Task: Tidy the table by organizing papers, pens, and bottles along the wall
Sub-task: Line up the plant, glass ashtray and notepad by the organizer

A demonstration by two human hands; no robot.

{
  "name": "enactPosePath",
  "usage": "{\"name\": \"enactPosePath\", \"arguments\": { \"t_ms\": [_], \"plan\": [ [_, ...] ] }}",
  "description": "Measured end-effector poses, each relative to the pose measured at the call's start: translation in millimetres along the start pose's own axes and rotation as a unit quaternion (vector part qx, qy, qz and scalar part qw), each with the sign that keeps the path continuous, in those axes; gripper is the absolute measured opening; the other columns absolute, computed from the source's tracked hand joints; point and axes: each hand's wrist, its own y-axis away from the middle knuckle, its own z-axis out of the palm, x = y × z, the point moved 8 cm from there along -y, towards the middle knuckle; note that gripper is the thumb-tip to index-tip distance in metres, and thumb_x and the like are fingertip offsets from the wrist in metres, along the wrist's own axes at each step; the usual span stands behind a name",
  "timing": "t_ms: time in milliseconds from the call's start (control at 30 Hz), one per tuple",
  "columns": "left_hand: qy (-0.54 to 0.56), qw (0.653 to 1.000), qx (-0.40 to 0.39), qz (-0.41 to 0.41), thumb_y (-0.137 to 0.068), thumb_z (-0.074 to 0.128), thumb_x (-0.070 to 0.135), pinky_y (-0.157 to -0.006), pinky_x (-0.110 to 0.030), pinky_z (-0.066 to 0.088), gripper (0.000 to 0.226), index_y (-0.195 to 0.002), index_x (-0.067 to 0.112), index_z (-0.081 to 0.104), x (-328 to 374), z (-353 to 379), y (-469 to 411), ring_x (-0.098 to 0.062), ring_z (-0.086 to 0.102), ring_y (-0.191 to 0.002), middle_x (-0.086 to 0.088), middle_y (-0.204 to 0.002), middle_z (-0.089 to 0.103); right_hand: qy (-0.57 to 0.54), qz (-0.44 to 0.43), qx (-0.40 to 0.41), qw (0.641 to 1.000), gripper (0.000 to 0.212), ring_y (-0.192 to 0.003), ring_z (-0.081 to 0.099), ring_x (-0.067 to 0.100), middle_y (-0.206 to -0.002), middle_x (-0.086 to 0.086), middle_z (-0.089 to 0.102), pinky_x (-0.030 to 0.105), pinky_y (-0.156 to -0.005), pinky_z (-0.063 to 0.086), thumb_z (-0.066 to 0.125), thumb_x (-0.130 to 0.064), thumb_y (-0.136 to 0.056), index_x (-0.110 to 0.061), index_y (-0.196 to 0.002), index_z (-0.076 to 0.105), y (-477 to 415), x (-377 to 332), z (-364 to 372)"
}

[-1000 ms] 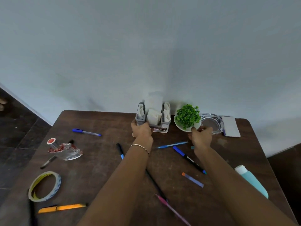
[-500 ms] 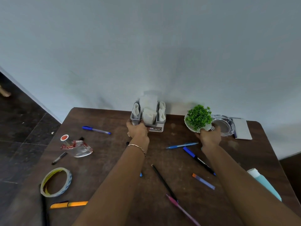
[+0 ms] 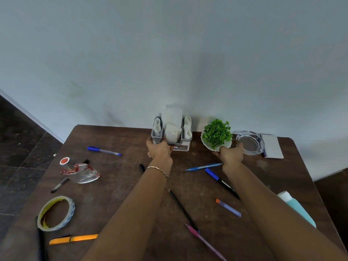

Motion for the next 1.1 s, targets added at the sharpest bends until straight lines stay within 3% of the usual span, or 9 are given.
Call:
{"name": "enactPosePath", "arguments": {
  "t_ms": [433,533,600,667,767,867,933,1033,1100],
  "plan": [
    [0.002,1.0,-0.004,-0.001,-0.086,0.065,0.001,-0.052,-0.029,0.054,0.055,-0.131,0.027,0.046,-11,11,15,-0.025,0.054,-0.103,-0.012,-0.136,0.043,-0.008,0.014,-0.048,0.999,0.059,-0.104,0.056,0.026,-0.117,0.004,0.046,0.037,-0.075,0.059,0.058,0.015,-0.082,-0.015,-0.132,0.043,2,0,1],
    [-0.004,1.0,0.003,0.007,-0.086,0.065,0.002,-0.053,-0.028,0.053,0.056,-0.133,0.026,0.045,-11,12,16,-0.024,0.054,-0.101,-0.012,-0.137,0.043,0.02,0.005,-0.037,0.999,0.049,-0.09,0.064,0.025,-0.109,0.005,0.054,0.037,-0.071,0.059,0.061,0.001,-0.084,-0.015,-0.128,0.045,1,-2,-7],
    [-0.008,1.0,0.015,0.006,-0.085,0.066,0.003,-0.055,-0.029,0.053,0.058,-0.134,0.023,0.042,-15,11,17,-0.023,0.055,-0.097,-0.013,-0.136,0.044,0.127,-0.055,-0.013,0.99,0.044,-0.084,0.066,0.024,-0.103,0.005,0.062,0.037,-0.071,0.055,0.063,-0.016,-0.084,-0.015,-0.126,0.048,-1,-14,-21],
    [-0.01,0.999,0.036,-0.009,-0.084,0.066,0.002,-0.058,-0.032,0.054,0.058,-0.134,0.017,0.04,-22,8,22,-0.025,0.054,-0.096,-0.014,-0.136,0.042,0.268,-0.144,0.012,0.952,0.039,-0.097,0.061,0.026,-0.11,0.006,0.061,0.036,-0.076,0.048,0.06,-0.025,-0.086,-0.015,-0.123,0.051,-4,-31,-39],
    [-0.07,0.993,0.092,-0.006,-0.083,0.062,-0.005,-0.077,-0.042,0.057,0.06,-0.135,0.009,0.035,-32,2,33,-0.034,0.053,-0.109,-0.019,-0.139,0.035,0.456,-0.246,0.04,0.854,0.032,-0.114,0.053,0.034,-0.123,0.011,0.056,0.044,-0.091,0.044,0.054,-0.02,-0.09,-0.012,-0.121,0.056,-15,-48,-61],
    [-0.181,0.974,0.124,0.063,-0.085,0.062,-0.002,-0.102,-0.04,0.042,0.052,-0.13,0.001,0.036,-36,2,58,-0.037,0.044,-0.124,-0.024,-0.14,0.032,0.577,-0.304,0.018,0.758,0.032,-0.126,0.041,0.033,-0.131,0.012,0.05,0.048,-0.101,0.034,0.058,-0.02,-0.09,-0.013,-0.121,0.059,-29,-49,-75],
    [-0.236,0.959,0.087,0.133,-0.086,0.063,0.001,-0.098,-0.034,0.038,0.045,-0.125,-0.002,0.041,-41,10,74,-0.033,0.046,-0.119,-0.024,-0.133,0.04,0.61,-0.351,-0.016,0.71,0.032,-0.128,0.04,0.033,-0.133,0.013,0.05,0.047,-0.104,0.034,0.062,-0.019,-0.088,-0.013,-0.119,0.061,-34,-45,-79],
    [-0.276,0.941,0.022,0.193,-0.086,0.064,0.005,-0.091,-0.031,0.041,0.033,-0.115,0.002,0.049,-56,24,86,-0.025,0.054,-0.103,-0.017,-0.118,0.052,0.584,-0.375,-0.062,0.717,0.032,-0.127,0.041,0.035,-0.133,0.017,0.052,0.045,-0.099,0.042,0.059,-0.007,-0.088,-0.007,-0.12,0.062,-37,-44,-80],
    [-0.291,0.931,-0.014,0.221,-0.084,0.064,0.003,-0.094,-0.039,0.046,0.026,-0.106,0.01,0.053,-63,34,89,-0.026,0.058,-0.101,-0.012,-0.108,0.058,0.558,-0.372,-0.085,0.737,0.032,-0.125,0.042,0.034,-0.13,0.016,0.054,0.043,-0.093,0.045,0.053,0.002,-0.088,-0.004,-0.118,0.063,-38,-46,-76]
  ]
}}
